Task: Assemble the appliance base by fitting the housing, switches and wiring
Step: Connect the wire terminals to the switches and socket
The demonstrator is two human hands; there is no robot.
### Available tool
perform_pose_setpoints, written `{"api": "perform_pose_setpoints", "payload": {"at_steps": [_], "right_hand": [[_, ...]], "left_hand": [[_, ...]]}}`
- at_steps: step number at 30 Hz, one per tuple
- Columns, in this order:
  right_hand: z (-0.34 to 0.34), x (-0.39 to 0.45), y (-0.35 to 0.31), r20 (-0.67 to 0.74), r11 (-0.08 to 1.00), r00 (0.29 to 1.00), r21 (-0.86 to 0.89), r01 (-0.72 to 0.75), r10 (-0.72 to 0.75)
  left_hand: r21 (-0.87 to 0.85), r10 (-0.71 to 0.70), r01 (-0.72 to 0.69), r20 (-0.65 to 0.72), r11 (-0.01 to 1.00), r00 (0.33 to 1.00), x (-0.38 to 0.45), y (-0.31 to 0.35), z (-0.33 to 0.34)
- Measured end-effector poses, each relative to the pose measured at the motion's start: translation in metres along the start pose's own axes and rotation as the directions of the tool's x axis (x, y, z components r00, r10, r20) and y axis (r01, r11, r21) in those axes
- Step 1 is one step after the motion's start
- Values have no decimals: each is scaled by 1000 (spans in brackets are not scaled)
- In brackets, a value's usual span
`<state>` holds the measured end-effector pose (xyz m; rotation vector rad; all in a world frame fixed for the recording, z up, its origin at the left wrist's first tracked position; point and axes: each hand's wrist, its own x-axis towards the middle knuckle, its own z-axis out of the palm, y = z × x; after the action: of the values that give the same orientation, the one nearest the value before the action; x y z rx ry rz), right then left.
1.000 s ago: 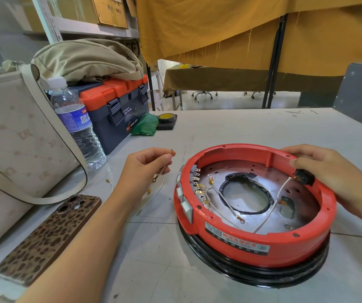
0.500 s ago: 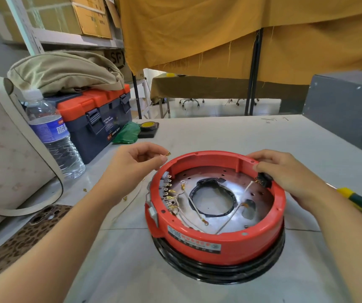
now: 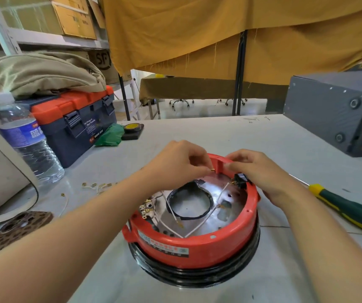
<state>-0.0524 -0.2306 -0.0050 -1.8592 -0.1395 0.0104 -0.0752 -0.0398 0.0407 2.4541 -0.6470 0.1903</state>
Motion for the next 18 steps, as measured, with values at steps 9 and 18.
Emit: {"api": "perform_pose_setpoints", "payload": {"at_steps": [9, 18], "right_hand": [[10, -3, -1, -10, 1000, 1000, -6, -5, 5], [11, -3, -1, -25, 999, 1000, -40, 9, -10]], "left_hand": [[-35, -12, 13, 32, 999, 999, 18, -3, 20], [-98, 14, -8, 57, 995, 998, 14, -8, 25]]}}
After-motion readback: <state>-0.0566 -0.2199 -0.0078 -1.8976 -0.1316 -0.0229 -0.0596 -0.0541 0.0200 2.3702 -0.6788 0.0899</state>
